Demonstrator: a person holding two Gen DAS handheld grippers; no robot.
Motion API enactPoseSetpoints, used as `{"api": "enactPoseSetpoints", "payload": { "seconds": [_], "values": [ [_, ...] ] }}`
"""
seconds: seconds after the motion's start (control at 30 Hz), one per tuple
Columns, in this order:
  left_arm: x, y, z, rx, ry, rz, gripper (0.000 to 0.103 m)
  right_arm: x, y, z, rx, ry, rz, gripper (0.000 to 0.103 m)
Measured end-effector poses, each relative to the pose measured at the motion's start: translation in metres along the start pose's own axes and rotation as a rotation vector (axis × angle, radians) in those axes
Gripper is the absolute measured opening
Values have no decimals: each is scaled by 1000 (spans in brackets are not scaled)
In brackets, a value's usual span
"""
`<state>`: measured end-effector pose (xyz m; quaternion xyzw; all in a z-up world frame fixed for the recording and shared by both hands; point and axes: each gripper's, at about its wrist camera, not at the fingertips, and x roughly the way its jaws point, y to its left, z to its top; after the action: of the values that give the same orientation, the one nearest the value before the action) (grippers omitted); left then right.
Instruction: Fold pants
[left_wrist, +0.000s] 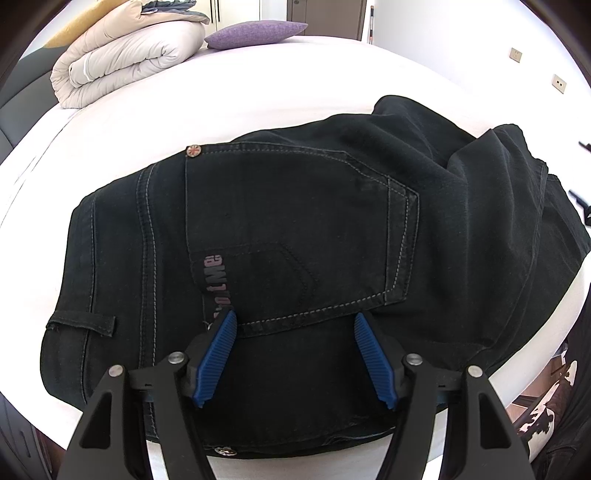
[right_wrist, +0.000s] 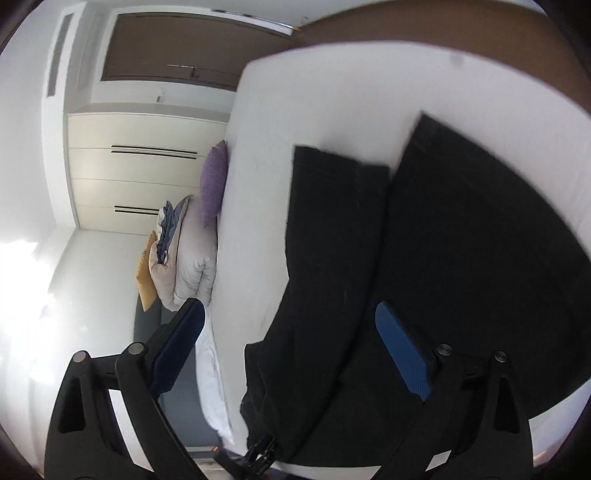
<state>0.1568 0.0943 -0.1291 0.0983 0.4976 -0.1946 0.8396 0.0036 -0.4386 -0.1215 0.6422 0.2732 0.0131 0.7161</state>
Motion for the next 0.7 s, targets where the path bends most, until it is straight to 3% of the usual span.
{"api": "enactPoseSetpoints", "payload": {
  "seconds": [0.13,0.2,0.27,0.3,0.47,0.6,0.7],
  "values": [
    [0,-1,0,-1,-2,-1,68,9,-54,-14,56,28,46,92],
    [0,0,0,0,-3,-2,68,-19,-82,-1,83,12,77,87],
    [0,0,0,0,-3,-2,69,-13,-87,9,90,-13,88,83],
    [0,0,0,0,-3,-1,69,9,-76,24,100,-22,82,81],
    [1,-1,0,-2,-4,0,69,38,-94,35,146,-24,69,61],
    [1,-2,0,-2,-4,0,69,50,-97,38,144,-25,64,51],
    [1,-2,0,-3,-6,0,69,46,-94,33,158,-22,-2,51]
  ]
}}
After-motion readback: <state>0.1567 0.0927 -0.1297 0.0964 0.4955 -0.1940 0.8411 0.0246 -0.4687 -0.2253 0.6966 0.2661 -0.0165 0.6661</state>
